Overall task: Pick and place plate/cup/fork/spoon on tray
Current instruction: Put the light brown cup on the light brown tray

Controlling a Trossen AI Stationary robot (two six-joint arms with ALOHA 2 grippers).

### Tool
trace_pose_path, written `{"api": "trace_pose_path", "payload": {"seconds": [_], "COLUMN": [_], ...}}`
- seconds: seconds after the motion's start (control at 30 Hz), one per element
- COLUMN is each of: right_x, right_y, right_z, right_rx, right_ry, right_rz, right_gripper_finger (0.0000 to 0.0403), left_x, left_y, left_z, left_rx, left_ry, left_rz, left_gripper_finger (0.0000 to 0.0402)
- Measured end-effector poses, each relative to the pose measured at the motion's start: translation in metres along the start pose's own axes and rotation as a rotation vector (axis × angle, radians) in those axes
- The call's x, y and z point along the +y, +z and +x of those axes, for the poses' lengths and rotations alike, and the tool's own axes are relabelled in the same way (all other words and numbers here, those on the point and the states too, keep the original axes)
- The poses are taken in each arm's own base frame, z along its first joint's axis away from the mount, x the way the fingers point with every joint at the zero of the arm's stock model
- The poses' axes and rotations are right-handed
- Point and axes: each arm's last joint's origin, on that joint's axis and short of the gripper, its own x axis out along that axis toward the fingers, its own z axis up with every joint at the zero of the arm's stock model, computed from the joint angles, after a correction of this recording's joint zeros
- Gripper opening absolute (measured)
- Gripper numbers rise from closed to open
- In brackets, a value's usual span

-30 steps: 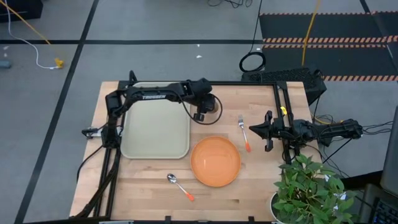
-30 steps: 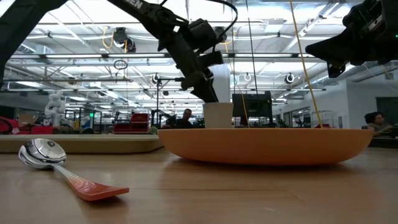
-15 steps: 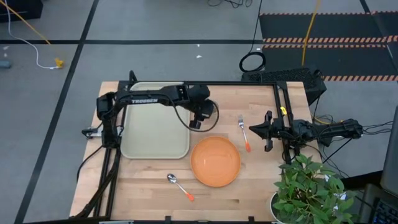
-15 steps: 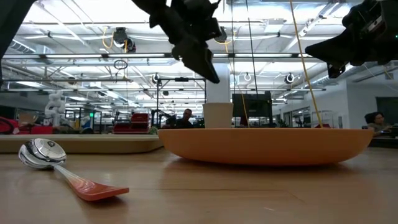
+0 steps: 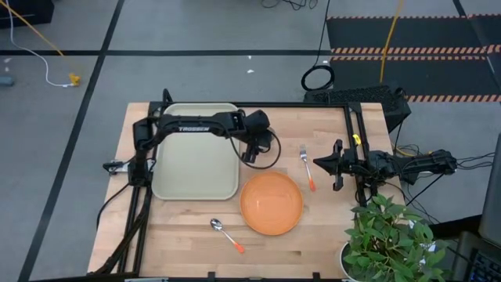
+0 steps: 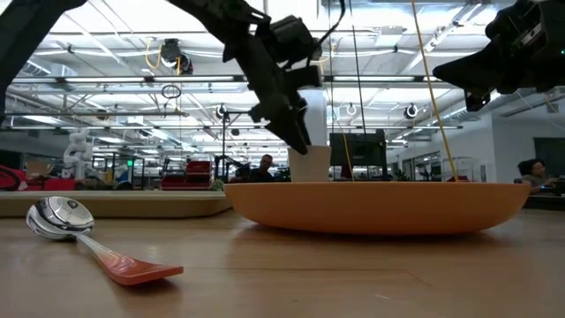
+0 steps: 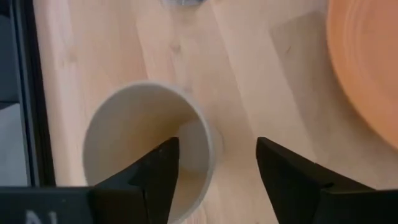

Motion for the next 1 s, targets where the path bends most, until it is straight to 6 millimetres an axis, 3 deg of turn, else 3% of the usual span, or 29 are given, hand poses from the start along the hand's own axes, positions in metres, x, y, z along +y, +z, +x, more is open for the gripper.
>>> {"api": "trace_pose_path", "payload": {"seconds": [0.2,0.47,0.6,0.8,1.0], "right_x": [0.000,0.000,0.000,0.000,-0.001], "right_y": [0.000,0.000,0.000,0.000,-0.001], "right_z": [0.000,0.000,0.000,0.000,0.000], "right_rx": [0.000,0.000,0.000,0.001,0.006], "right_ry": [0.000,-0.001,-0.001,-0.002,-0.025], "right_rz": [0.000,-0.003,-0.004,-0.006,-0.010], "right_gripper_finger": [0.0000,0.0000,0.0000,0.0000,0.0000], "left_x": [0.003,0.006,0.004,-0.003,-0.005], "left_y": [-0.004,-0.006,-0.004,0.006,0.008], "left_z": [0.005,0.005,0.001,-0.037,-0.098], "left_rx": [0.026,0.029,0.028,0.061,0.024], "left_ry": [0.014,0.021,0.028,0.119,0.165], "left_rz": [0.028,0.033,0.020,0.041,0.015], "left_gripper_finger": [0.0141,0.0022,0.0014,0.0008,0.0013]}}
